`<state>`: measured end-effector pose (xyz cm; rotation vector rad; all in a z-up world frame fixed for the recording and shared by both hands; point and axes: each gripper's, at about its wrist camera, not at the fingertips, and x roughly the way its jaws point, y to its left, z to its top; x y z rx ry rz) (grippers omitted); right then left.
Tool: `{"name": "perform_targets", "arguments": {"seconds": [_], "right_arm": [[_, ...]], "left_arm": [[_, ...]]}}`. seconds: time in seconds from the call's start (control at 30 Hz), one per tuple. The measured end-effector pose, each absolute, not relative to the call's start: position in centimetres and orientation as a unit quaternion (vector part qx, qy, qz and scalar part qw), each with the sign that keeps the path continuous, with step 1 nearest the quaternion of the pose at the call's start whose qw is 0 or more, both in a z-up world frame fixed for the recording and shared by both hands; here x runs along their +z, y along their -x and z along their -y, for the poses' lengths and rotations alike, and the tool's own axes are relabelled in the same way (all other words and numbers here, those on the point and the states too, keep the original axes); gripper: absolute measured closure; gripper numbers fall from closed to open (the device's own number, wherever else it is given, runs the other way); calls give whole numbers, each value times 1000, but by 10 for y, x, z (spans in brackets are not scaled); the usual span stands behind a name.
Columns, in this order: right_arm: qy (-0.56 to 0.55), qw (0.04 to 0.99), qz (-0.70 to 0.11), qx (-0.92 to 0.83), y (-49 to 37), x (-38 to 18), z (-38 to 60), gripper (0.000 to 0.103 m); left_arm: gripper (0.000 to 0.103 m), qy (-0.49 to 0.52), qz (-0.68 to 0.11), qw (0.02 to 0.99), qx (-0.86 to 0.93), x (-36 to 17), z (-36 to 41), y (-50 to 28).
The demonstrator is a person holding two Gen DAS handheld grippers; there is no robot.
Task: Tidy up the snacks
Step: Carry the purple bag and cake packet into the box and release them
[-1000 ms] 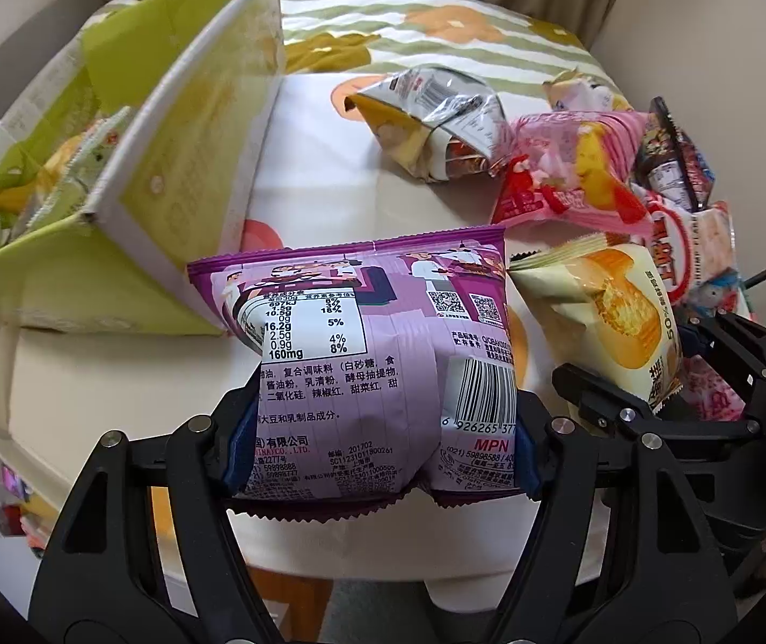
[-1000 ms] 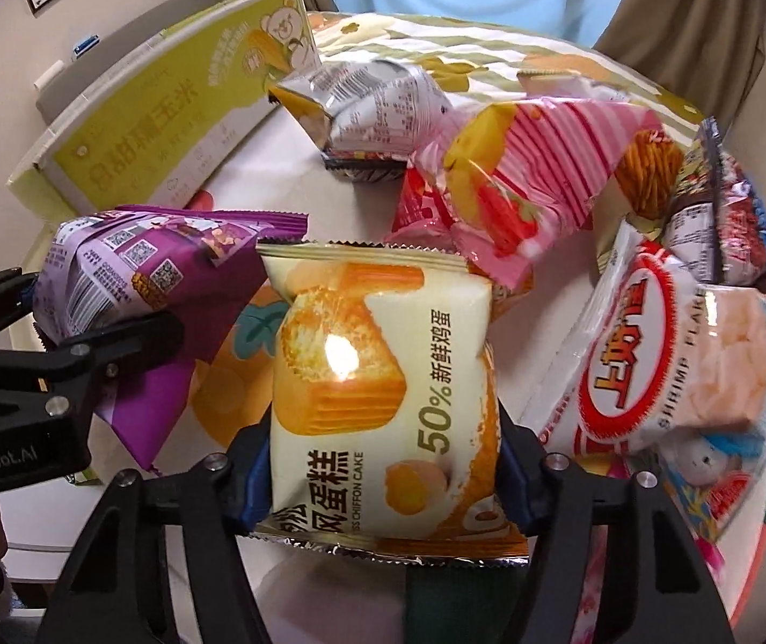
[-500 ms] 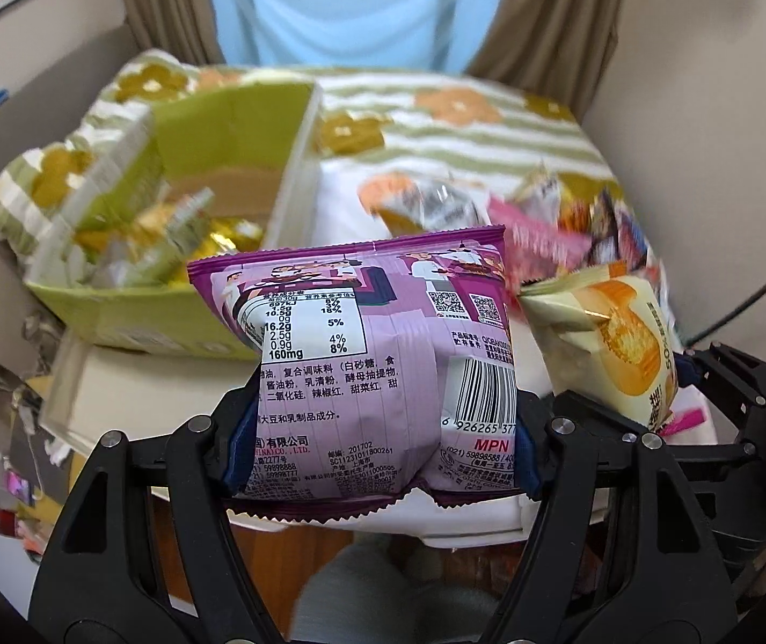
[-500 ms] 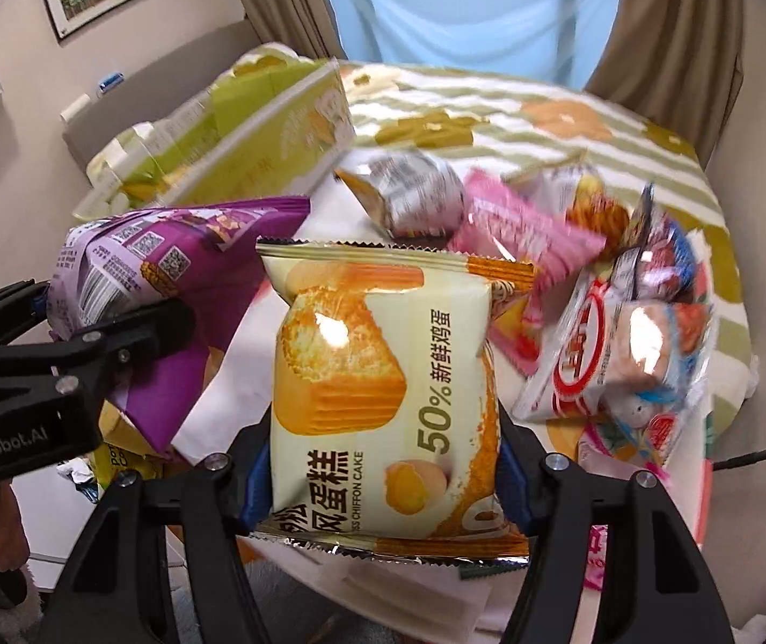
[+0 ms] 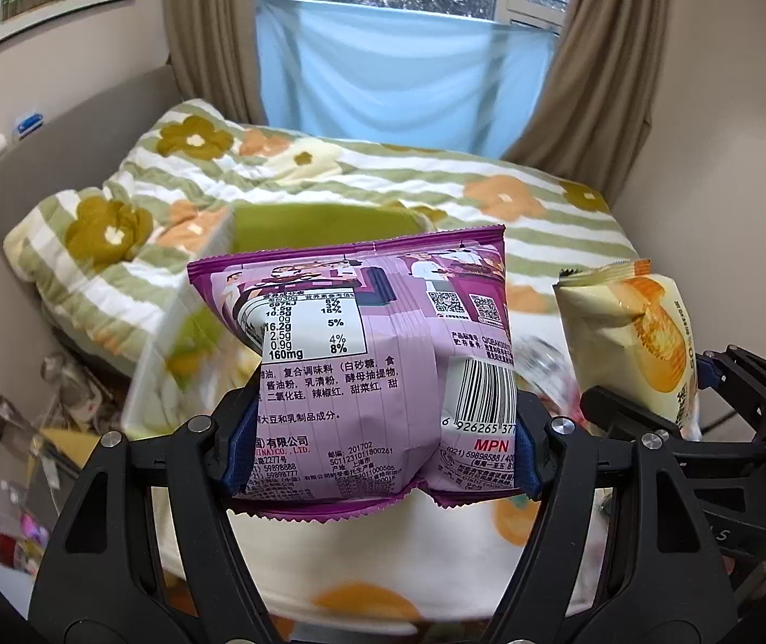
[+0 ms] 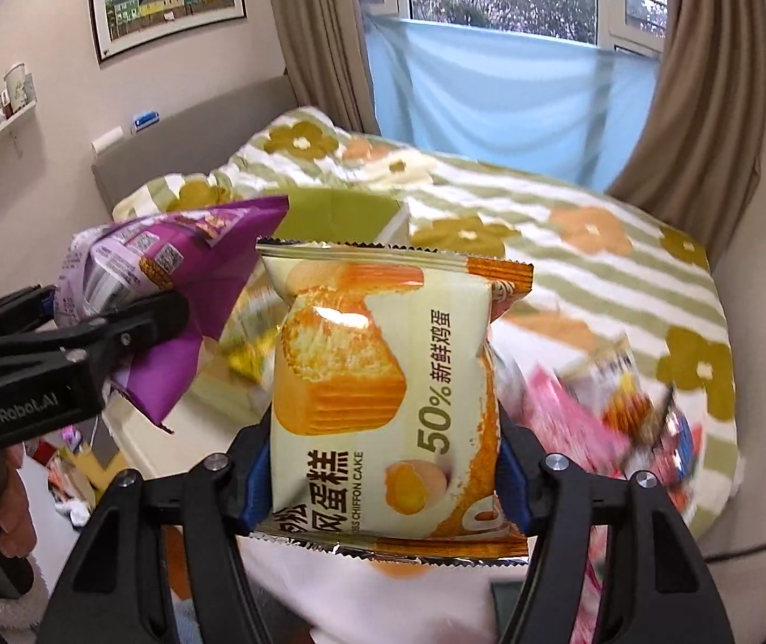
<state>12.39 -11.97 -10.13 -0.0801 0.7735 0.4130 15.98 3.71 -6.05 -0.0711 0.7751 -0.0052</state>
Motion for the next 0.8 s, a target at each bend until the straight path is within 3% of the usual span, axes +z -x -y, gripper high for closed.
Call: {"name": "perform_targets", "arguments": {"seconds": [0.33, 0.8], "right_arm": [[19, 903, -382, 194, -221, -90, 30, 41], [-27, 885, -447, 128, -296, -125, -11, 41]], "left_arm": [[34, 33, -410, 911, -17, -70, -139, -275], [31, 27, -491, 868, -71, -153, -173, -379]]}}
